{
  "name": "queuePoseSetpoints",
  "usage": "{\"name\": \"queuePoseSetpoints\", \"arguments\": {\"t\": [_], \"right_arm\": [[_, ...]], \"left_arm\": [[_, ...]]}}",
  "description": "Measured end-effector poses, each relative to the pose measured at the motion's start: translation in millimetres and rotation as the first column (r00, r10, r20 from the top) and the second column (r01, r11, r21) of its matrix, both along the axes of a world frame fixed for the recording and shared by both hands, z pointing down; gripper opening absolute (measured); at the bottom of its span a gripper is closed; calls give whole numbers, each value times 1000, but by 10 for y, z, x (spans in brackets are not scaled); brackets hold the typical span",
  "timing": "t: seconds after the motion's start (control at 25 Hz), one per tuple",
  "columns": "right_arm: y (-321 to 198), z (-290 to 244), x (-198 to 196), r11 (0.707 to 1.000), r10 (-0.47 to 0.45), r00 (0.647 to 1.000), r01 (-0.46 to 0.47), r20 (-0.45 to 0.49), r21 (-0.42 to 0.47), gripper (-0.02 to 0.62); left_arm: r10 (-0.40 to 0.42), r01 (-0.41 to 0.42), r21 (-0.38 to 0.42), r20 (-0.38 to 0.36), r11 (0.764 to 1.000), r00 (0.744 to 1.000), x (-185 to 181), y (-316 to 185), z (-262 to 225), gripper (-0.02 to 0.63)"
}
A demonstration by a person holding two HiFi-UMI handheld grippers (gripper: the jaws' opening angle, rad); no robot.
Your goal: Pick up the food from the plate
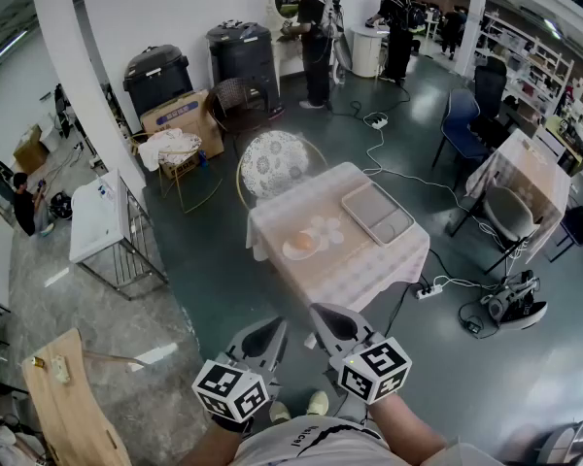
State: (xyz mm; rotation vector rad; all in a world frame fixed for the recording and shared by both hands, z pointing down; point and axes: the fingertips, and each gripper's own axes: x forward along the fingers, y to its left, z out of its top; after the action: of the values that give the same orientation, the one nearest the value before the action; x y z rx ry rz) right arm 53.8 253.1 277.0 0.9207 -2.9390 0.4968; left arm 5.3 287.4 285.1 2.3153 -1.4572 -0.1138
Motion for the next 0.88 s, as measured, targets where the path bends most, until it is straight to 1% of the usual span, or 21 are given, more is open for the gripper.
{"name": "queuePoseSetpoints", "arguments": {"t": [0.2,0.4,0.52,0.68,0.88], "right_arm": [[19,11,54,1000,-12,1000,12,2,-6,15],[37,-7,69,1000,-17,1000,17,9,-2,15],[63,-12,103,1000,-13,1000,13,28,-4,15],[41,7,160,999,-9,997,13,74,-49,17],[16,73,224,998,-11,997,16,73,-68,17]], "left_arm": [[-11,11,-9,2,1000,1000,59,23,21,6],[-4,4,-7,-4,1000,1000,110,28,-14,6],[0,0,-5,2,1000,1000,141,55,-1,6],[0,0,-14,7,1000,1000,154,64,47,6],[-9,9,-16,14,1000,1000,169,1,77,6]]}}
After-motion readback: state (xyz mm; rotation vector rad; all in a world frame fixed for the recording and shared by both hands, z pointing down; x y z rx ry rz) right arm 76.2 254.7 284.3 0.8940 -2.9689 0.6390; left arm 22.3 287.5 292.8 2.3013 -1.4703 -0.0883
